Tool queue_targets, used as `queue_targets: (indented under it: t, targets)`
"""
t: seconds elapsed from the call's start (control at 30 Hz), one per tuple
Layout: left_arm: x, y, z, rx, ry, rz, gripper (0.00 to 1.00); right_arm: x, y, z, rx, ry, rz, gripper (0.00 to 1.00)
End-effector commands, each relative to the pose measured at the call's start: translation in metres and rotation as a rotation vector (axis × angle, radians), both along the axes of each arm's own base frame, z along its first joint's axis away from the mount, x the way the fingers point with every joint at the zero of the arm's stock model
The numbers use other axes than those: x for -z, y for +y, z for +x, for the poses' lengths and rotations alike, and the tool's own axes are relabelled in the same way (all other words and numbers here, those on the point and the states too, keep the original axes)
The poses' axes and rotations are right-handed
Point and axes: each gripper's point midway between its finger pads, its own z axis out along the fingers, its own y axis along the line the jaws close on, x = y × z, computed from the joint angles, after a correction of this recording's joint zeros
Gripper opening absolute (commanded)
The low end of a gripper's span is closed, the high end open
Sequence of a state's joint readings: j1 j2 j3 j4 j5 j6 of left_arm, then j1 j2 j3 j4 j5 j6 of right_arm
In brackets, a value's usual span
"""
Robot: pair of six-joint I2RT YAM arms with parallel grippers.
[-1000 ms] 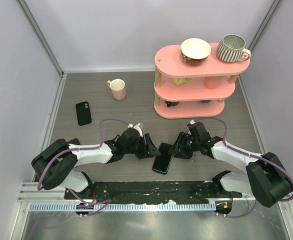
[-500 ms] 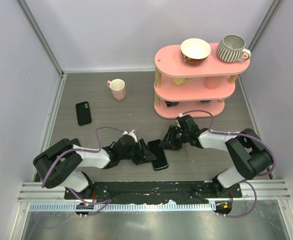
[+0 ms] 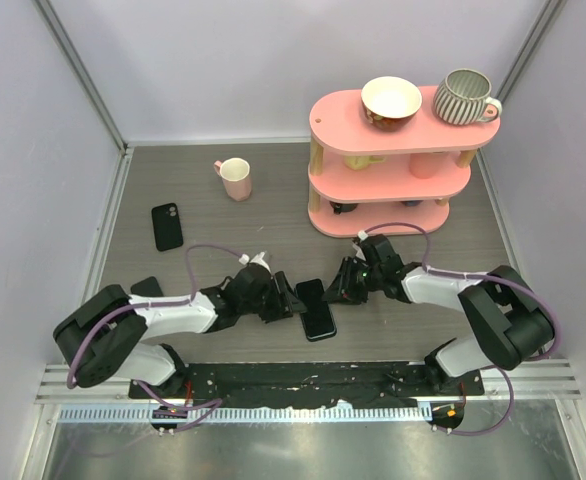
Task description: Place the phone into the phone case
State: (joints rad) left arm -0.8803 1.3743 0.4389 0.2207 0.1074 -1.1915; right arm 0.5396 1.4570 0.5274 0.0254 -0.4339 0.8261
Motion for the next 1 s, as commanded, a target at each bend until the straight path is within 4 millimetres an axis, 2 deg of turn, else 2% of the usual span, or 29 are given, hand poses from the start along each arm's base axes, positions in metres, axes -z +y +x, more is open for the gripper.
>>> queue_targets:
  t: [0.0, 0.27, 0.37, 0.43, 0.47, 0.57, 0.63, 0.8, 0.97]
  targets:
    - [-0.006, 0.007, 0.014, -0.02, -0.049, 0.059, 0.54, 0.016, -0.004, -0.012, -0.025, -0.006, -0.021, 0.23]
    - [0.002, 0.009, 0.016, -0.012, -0.04, 0.108, 0.54, 0.035, -0.009, -0.024, -0.013, -0.013, -0.075, 0.11]
    - [0.005, 0.006, 0.018, 0.01, -0.045, 0.122, 0.54, 0.035, -0.009, -0.026, -0.017, -0.017, -0.069, 0.11]
    - [0.01, 0.006, 0.019, 0.025, -0.042, 0.151, 0.54, 0.027, -0.006, -0.024, -0.021, -0.03, -0.053, 0.21]
    - [0.012, 0.008, 0.019, 0.027, -0.042, 0.166, 0.53, 0.019, -0.001, -0.02, -0.023, -0.045, -0.036, 0.25]
    - [0.016, 0.01, 0.021, 0.028, -0.038, 0.185, 0.51, -0.008, 0.008, -0.01, -0.019, -0.103, 0.026, 0.43]
    - [0.018, 0.013, 0.024, 0.019, -0.022, 0.17, 0.49, -0.018, 0.009, -0.006, -0.016, -0.133, 0.046, 0.48]
    - [0.023, 0.019, 0.025, 0.016, 0.015, 0.117, 0.41, -0.012, 0.009, -0.007, -0.046, -0.164, 0.05, 0.55]
    - [0.025, 0.013, 0.021, 0.047, 0.037, 0.088, 0.38, -0.004, 0.015, -0.005, -0.063, -0.178, 0.073, 0.61]
